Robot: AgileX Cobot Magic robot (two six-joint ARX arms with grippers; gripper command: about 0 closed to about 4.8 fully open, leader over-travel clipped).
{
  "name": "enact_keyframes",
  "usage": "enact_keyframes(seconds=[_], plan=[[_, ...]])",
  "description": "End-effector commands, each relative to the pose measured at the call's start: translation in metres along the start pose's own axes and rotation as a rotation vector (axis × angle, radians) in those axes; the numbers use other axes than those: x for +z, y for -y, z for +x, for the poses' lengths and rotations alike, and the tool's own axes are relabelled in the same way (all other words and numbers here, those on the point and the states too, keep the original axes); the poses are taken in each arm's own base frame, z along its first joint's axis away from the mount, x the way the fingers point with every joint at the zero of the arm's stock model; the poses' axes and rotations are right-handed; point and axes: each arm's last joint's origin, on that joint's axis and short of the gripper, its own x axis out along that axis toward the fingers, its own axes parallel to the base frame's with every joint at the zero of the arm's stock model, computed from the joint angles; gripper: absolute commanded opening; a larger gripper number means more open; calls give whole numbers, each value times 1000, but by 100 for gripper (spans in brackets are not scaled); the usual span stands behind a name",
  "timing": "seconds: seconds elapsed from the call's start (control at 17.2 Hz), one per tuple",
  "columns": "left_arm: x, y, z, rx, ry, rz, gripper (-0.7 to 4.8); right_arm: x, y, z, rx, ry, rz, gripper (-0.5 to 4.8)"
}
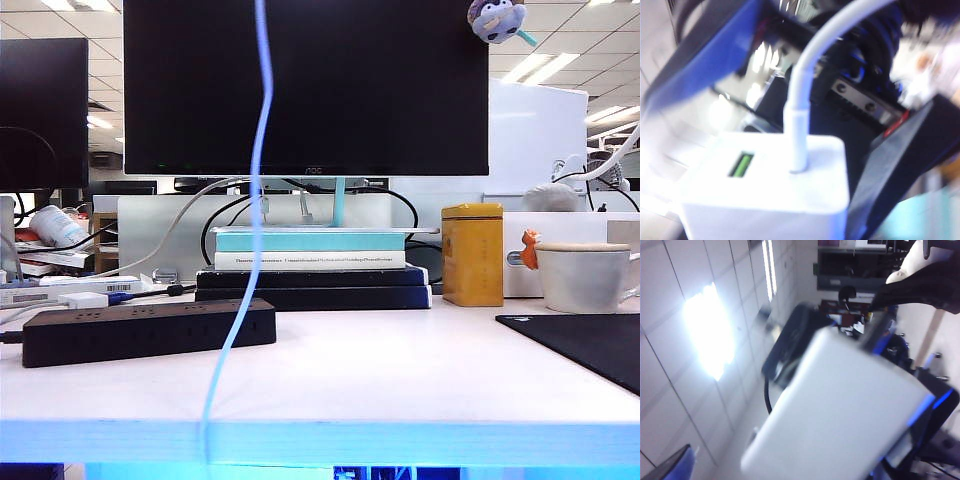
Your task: Plug the white charger into the left socket.
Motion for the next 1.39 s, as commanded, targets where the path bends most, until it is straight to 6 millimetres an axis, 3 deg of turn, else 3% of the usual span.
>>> enact_keyframes(seconds=[0.06,0.23,0.35,0.7,0.81,1.1,1.22,1.39], plan=[[2,-2,0,7,19,-184,206,0,-9,-12,-18,-21,-112,479],[1,-3,0,37,-18,-356,206,1,-11,-22,-50,-60,-180,479],[-2,-4,0,98,-75,-556,206,-3,-15,-24,-52,-101,-316,479],[-16,7,8,74,-124,-903,206,-11,-24,-25,-3,-122,-670,479],[-24,14,12,53,-159,-992,206,-11,-25,-25,-1,-122,-678,479],[-42,34,22,-49,-225,-1094,203,-14,-26,-26,-11,-174,-820,479],[-50,42,26,-149,-186,-1128,174,-18,-31,-31,6,-170,-920,479],[-72,46,19,-277,-125,-1185,174,-19,-37,-44,6,-135,-1007,479]])
